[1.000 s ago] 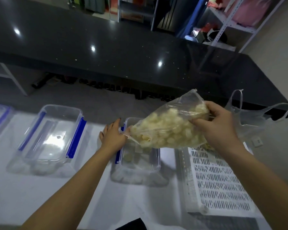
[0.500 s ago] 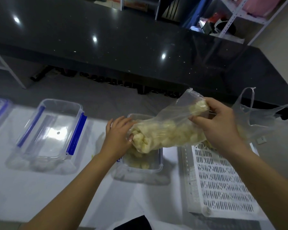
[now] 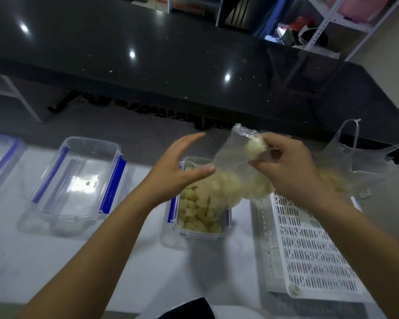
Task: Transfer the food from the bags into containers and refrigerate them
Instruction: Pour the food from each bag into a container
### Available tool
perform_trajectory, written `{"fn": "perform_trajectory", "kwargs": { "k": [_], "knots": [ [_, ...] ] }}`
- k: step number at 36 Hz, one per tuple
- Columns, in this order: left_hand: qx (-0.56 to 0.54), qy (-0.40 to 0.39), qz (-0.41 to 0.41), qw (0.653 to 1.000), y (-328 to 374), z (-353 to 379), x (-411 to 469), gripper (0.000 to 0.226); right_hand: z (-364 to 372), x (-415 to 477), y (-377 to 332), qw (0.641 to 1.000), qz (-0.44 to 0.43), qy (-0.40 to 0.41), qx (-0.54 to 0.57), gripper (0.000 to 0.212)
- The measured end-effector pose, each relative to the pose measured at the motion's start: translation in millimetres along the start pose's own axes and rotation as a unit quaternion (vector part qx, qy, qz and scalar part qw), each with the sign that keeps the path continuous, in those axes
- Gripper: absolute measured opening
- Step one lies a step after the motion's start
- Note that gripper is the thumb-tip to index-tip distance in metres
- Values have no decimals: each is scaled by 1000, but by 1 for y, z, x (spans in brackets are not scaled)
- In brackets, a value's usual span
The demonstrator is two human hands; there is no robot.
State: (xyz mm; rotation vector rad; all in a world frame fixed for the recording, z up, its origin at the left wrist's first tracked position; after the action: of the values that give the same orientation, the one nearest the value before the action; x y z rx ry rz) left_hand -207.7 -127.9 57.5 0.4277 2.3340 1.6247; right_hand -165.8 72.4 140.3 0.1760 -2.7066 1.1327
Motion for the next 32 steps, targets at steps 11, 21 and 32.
{"fn": "perform_trajectory", "kwargs": {
  "k": [11,21,32],
  "knots": [
    [-145,-24,31,989,48,12,32,14,19,1,-7,999,-8,-48,11,31],
    [-183,39,60,981,56,-13,32,11,27,-15,43,997,71,-43,-4,22],
    [-217,28,50,975,52,-10,31,9,52,-44,69,975,148,-36,161,22]
  ]
}}
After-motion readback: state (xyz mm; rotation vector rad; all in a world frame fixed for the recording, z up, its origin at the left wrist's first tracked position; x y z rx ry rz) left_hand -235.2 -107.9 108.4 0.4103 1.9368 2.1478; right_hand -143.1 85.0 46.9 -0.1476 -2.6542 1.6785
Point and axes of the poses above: each hand's wrist, its own x-axis towards the middle knuckle, its own z-axis out of the palm, y = z × x, the point moved 10 cm from there along x, towards the middle knuckle, and after that the axes turned 7 degrees about -z, right-handed, at the moved point
